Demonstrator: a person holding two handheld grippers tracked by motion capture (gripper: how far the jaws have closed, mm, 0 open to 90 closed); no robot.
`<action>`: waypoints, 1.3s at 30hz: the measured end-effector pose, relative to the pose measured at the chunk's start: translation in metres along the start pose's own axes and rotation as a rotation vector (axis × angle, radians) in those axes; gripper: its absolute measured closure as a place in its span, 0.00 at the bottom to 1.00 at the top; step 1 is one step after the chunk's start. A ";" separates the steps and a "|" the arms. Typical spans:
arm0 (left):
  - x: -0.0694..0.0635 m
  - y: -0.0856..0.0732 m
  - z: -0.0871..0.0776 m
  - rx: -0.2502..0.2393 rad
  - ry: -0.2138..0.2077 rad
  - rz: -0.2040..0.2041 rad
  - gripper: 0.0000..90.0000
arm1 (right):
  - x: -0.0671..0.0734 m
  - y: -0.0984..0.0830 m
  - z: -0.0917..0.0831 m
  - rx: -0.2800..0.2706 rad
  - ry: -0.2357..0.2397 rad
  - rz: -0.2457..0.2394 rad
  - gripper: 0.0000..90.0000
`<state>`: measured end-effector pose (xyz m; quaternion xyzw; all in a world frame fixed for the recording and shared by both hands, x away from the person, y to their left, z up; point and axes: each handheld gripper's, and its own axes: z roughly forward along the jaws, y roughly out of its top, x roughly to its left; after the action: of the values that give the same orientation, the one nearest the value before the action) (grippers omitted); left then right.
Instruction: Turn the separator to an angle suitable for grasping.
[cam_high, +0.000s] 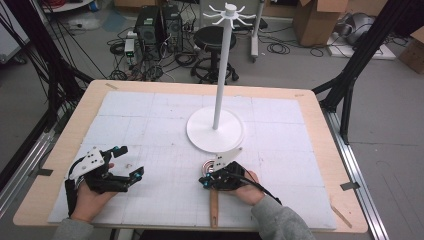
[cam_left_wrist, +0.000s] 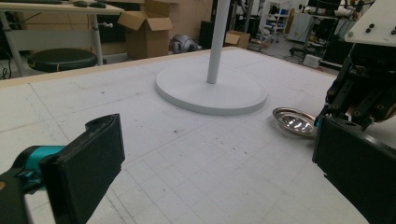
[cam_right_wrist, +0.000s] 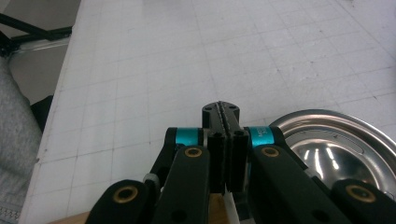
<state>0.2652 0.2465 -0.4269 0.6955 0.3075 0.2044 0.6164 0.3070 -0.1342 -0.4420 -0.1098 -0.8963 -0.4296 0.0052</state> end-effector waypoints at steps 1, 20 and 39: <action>0.000 0.000 0.000 0.000 -0.001 0.000 0.03 | 0.000 0.000 0.000 0.000 0.000 0.000 1.00; 0.000 -0.001 0.001 0.005 -0.002 -0.004 0.03 | 0.000 0.000 0.004 0.076 -0.020 -0.002 1.00; 0.001 -0.001 0.001 0.001 0.002 -0.005 0.03 | -0.003 -0.006 -0.007 0.088 -0.052 -0.001 1.00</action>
<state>0.2663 0.2466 -0.4277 0.6948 0.3101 0.2035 0.6162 0.3078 -0.1437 -0.4429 -0.1202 -0.9141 -0.3870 -0.0136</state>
